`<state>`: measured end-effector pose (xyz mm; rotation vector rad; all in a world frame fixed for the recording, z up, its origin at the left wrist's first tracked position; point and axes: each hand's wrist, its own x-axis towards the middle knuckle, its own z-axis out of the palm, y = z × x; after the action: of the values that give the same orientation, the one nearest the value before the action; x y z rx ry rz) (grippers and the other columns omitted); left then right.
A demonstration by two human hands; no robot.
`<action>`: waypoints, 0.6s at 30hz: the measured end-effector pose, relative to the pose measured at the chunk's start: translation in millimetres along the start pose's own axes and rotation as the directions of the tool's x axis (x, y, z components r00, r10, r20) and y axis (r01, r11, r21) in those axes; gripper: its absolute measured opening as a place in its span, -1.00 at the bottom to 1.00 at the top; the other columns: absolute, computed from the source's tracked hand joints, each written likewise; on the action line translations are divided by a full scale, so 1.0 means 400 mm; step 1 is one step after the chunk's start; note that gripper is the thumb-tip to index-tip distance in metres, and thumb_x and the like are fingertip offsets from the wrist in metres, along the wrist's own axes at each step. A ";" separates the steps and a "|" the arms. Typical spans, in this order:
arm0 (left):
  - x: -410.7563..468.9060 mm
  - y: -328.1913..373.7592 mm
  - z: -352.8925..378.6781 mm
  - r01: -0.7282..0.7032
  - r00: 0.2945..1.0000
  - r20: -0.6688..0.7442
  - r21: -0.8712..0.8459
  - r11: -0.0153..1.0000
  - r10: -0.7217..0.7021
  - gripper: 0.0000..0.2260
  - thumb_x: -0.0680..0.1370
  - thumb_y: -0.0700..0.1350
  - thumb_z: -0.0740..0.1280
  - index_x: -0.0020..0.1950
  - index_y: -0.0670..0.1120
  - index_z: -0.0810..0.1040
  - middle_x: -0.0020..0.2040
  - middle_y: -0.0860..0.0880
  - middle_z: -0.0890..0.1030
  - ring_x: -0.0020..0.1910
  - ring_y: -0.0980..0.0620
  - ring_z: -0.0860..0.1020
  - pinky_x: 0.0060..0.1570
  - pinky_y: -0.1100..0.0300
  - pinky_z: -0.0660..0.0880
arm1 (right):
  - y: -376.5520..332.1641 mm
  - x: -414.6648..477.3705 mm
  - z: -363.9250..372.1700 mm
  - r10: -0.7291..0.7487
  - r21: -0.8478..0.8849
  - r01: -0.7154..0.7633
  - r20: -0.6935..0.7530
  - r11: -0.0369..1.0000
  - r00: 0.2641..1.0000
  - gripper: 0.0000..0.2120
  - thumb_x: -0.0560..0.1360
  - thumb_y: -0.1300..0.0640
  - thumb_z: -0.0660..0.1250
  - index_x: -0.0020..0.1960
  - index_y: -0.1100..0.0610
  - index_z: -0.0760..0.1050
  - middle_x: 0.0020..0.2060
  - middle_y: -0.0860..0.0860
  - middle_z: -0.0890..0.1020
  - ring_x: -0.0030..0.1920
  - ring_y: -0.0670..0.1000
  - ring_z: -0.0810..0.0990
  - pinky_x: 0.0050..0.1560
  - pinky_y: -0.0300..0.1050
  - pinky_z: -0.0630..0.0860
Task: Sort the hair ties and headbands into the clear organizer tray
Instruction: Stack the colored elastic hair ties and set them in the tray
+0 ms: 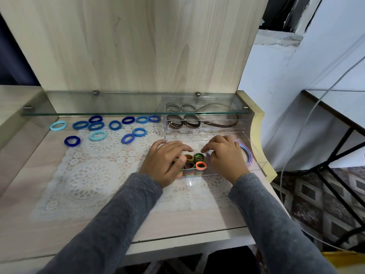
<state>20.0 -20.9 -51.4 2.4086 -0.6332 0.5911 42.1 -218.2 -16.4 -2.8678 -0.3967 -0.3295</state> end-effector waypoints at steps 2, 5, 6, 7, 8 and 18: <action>0.001 0.000 0.001 0.055 0.998 -0.043 0.049 0.997 -0.053 -0.55 0.59 0.08 -0.07 0.16 0.05 0.58 0.14 0.13 0.61 0.27 0.11 0.47 0.31 0.15 0.14 | 0.003 -0.002 0.008 -0.006 -0.003 0.006 0.017 1.000 1.000 -0.79 0.52 0.13 0.28 0.07 -0.05 0.62 0.12 -0.10 0.54 0.20 0.02 0.33 0.15 -0.04 0.25; 0.003 -0.003 0.009 0.115 0.993 -0.024 0.090 0.989 -0.113 -0.53 0.60 0.09 -0.10 0.16 0.06 0.59 0.19 0.14 0.59 0.34 0.09 0.40 0.34 0.15 0.10 | 0.003 -0.002 0.009 -0.019 0.003 0.019 0.023 1.000 1.000 -0.80 0.53 0.13 0.28 0.07 -0.03 0.63 0.12 -0.08 0.54 0.20 0.02 0.34 0.16 -0.02 0.27; 0.004 -0.006 0.011 0.123 0.992 -0.009 0.093 0.988 -0.122 -0.51 0.59 0.10 -0.11 0.16 0.06 0.60 0.21 0.14 0.58 0.36 0.09 0.39 0.36 0.12 0.10 | 0.003 -0.002 0.008 -0.023 0.010 0.023 0.020 1.000 1.000 -0.79 0.53 0.14 0.27 0.06 -0.03 0.64 0.12 -0.08 0.55 0.20 0.03 0.34 0.16 -0.02 0.27; 0.004 -0.007 0.013 0.125 0.992 0.007 0.094 0.988 -0.126 -0.49 0.59 0.11 -0.12 0.14 0.06 0.61 0.22 0.14 0.57 0.37 0.09 0.38 0.37 0.08 0.11 | 0.003 -0.003 0.007 -0.025 0.015 0.025 0.020 1.000 0.999 -0.79 0.53 0.15 0.27 0.06 -0.02 0.64 0.11 -0.08 0.55 0.20 0.03 0.34 0.16 -0.02 0.27; 0.004 -0.009 0.013 0.124 0.992 0.020 0.095 0.988 -0.126 -0.47 0.59 0.12 -0.13 0.13 0.06 0.62 0.22 0.14 0.57 0.37 0.09 0.37 0.39 0.05 0.12 | 0.003 -0.003 0.006 -0.027 0.017 0.027 0.021 0.999 0.999 -0.78 0.53 0.16 0.26 0.06 -0.02 0.64 0.11 -0.08 0.55 0.20 0.02 0.34 0.16 -0.02 0.27; 0.003 -0.012 0.014 0.128 0.991 0.027 0.061 0.990 -0.130 -0.46 0.60 0.12 -0.14 0.11 0.03 0.62 0.20 0.13 0.58 0.37 0.08 0.37 0.39 0.02 0.13 | -0.001 -0.008 0.003 -0.067 -0.017 0.066 -0.037 0.998 0.997 -0.78 0.51 0.18 0.28 0.02 -0.01 0.67 0.06 -0.06 0.58 0.18 0.07 0.37 0.13 0.01 0.25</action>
<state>25.1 -21.3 -57.0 2.4966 -0.4741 0.5258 39.1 -218.2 -18.1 -2.8637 -0.4859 -0.3991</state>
